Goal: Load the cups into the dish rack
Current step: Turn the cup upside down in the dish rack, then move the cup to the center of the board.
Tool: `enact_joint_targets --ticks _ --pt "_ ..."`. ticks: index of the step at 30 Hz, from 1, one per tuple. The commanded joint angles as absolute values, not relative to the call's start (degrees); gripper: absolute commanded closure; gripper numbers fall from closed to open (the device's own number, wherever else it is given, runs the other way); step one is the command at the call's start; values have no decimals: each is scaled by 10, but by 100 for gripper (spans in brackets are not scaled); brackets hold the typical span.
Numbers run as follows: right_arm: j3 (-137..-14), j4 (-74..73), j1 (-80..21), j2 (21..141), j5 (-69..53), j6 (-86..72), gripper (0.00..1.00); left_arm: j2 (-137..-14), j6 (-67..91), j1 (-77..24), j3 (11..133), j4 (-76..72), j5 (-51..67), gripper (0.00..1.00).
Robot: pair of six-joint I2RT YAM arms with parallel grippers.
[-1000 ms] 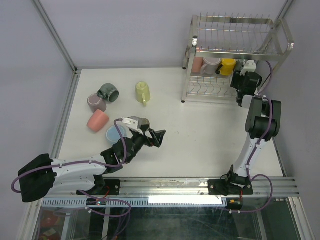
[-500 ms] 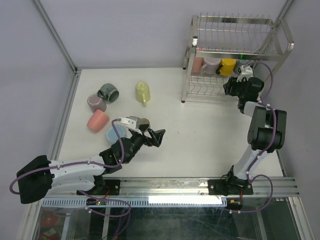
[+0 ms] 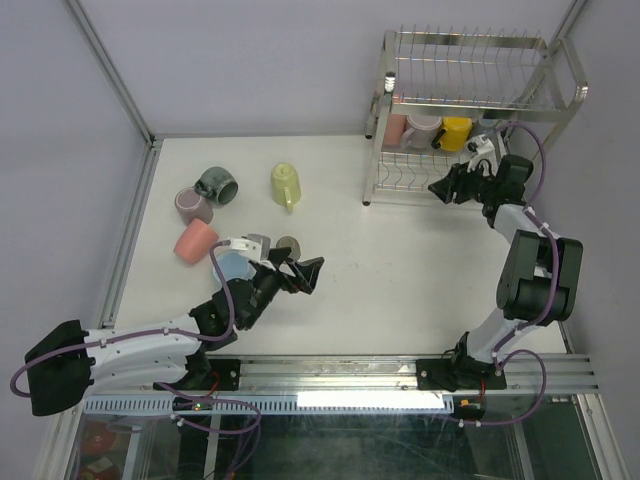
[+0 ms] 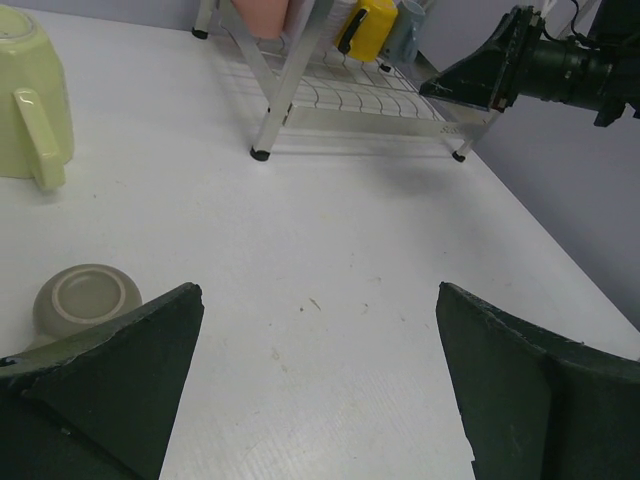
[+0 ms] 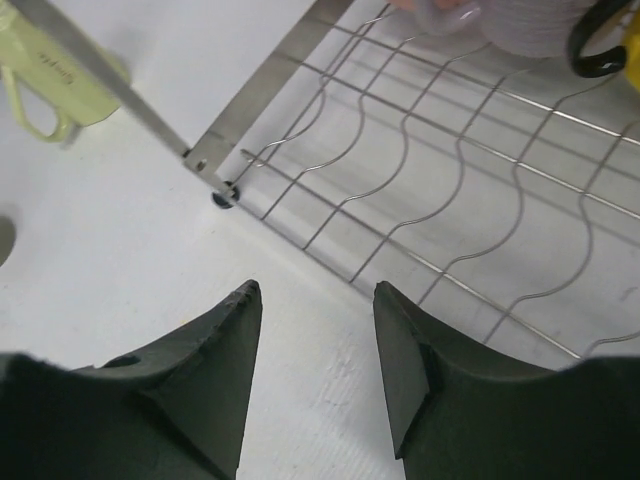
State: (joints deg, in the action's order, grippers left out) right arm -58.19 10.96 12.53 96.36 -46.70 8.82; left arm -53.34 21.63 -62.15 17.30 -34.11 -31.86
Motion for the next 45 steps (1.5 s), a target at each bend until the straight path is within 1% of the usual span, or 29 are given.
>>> enact_joint_targets --ticks 1,5,11,16,21,29,34,38,43,44,45 --pt "-580 19 129 907 -557 141 49 -506 189 -615 164 -341 -341 1" --pt "-574 -72 128 873 -620 205 50 -500 157 -585 181 -319 -292 1" --pt "-584 -229 129 801 -663 306 50 -532 170 -465 236 -262 -141 1" --pt "-596 -320 124 757 -688 360 50 -589 183 -376 293 -226 -33 1" --pt "-603 -362 97 711 -694 370 49 -663 215 -299 359 -190 29 5" --pt "-608 -376 -10 655 -662 362 44 -753 234 -230 470 -152 45 9" --pt "-631 -381 -80 667 -640 296 43 -810 213 -197 557 -105 32 8" --pt "-652 -407 -137 683 -616 262 43 -888 194 -183 651 -50 10 6" --pt "-599 -350 -151 674 -623 244 42 -981 174 -175 759 7 -3 7" --pt "-590 -346 -151 671 -622 249 41 -1003 171 -171 777 16 -4 8" --pt "-584 -348 -151 669 -620 256 40 -1019 169 -165 797 25 -3 12"
